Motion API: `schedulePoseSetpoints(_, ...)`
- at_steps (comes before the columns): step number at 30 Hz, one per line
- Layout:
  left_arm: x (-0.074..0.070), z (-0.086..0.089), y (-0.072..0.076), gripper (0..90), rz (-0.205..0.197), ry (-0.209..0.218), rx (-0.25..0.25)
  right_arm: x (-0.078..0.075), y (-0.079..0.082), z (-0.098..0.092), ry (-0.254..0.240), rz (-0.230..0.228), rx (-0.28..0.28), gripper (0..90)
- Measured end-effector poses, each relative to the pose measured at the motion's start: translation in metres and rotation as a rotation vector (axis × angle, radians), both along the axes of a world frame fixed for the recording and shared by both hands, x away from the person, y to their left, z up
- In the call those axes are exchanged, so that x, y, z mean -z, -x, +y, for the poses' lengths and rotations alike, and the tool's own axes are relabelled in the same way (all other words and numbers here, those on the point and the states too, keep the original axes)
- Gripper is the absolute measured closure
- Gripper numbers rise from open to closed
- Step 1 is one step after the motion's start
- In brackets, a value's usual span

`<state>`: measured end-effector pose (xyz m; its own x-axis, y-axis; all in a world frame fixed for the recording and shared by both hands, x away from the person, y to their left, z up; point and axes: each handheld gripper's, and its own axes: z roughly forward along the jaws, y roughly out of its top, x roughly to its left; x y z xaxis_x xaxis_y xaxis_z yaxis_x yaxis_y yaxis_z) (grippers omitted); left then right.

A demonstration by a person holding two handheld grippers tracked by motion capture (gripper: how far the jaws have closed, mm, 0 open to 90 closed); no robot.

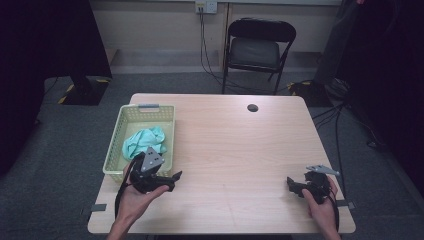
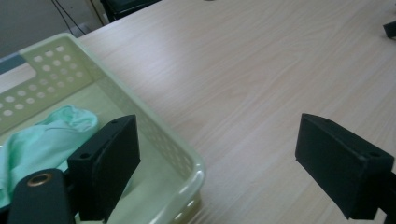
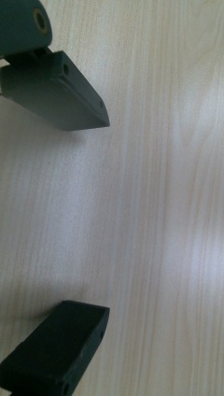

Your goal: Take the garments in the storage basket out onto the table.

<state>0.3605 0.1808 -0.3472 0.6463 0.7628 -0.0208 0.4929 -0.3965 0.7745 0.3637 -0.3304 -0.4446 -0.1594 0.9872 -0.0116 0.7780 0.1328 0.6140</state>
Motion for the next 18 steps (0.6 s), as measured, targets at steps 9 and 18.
schedulePoseSetpoints(9,-0.008,0.019,-0.012,13.7,-0.019,0.026,-0.038,0.0,0.0,0.0,0.0,0.0,0.0,7.5)
schedulePoseSetpoints(18,-0.01,0.037,-0.029,13.5,-0.005,0.023,-0.083,0.0,0.0,0.0,0.0,0.0,0.0,7.5)
